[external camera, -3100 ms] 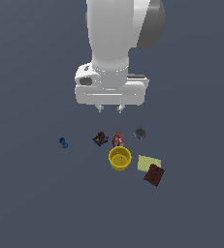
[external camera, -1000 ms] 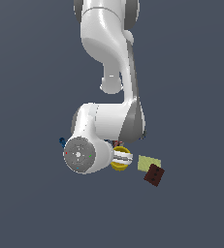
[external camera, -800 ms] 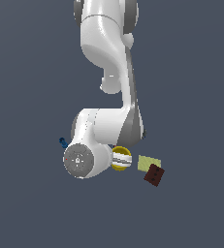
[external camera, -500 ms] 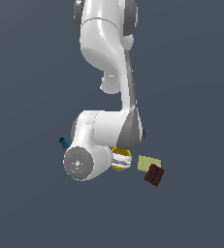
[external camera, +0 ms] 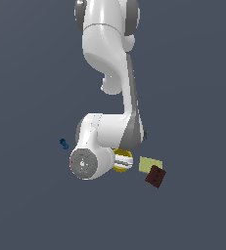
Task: Pick up a designated object from a clutter of objects.
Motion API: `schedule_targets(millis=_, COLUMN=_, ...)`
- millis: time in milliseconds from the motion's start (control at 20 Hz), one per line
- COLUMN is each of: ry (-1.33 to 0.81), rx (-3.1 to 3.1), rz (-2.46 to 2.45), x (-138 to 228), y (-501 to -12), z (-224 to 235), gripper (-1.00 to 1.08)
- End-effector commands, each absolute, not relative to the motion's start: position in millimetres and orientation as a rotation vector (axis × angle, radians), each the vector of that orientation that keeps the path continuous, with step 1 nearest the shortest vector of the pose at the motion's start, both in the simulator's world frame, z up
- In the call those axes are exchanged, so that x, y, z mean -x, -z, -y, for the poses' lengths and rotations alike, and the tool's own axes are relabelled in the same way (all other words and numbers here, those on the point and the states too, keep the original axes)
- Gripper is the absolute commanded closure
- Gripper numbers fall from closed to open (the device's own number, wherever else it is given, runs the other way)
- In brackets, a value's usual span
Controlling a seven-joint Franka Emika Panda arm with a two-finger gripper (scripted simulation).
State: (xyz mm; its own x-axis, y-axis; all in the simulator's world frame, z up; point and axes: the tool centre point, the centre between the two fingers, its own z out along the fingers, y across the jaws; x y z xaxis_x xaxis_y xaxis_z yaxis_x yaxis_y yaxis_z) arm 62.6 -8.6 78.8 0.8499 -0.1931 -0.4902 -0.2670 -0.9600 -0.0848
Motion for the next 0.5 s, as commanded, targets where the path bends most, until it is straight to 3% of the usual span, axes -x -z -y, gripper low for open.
schedule_targets(millis=0, ry=-0.738, rx=2.876, rz=-0.36, x=-60.0, y=-74.4, z=7.6, gripper=-0.2)
schedule_targets(millis=100, ry=-0.738, rx=2.876, rz=-0.36, x=-59.4, y=-73.5, z=7.3, gripper=-0.2)
schedule_targets(millis=150, ry=-0.738, rx=2.876, rz=-0.36, x=-59.4, y=-73.5, z=7.3, gripper=1.08)
schedule_targets(millis=450, ry=-0.738, rx=2.876, rz=-0.36, x=-59.4, y=-73.5, z=7.3, gripper=1.08)
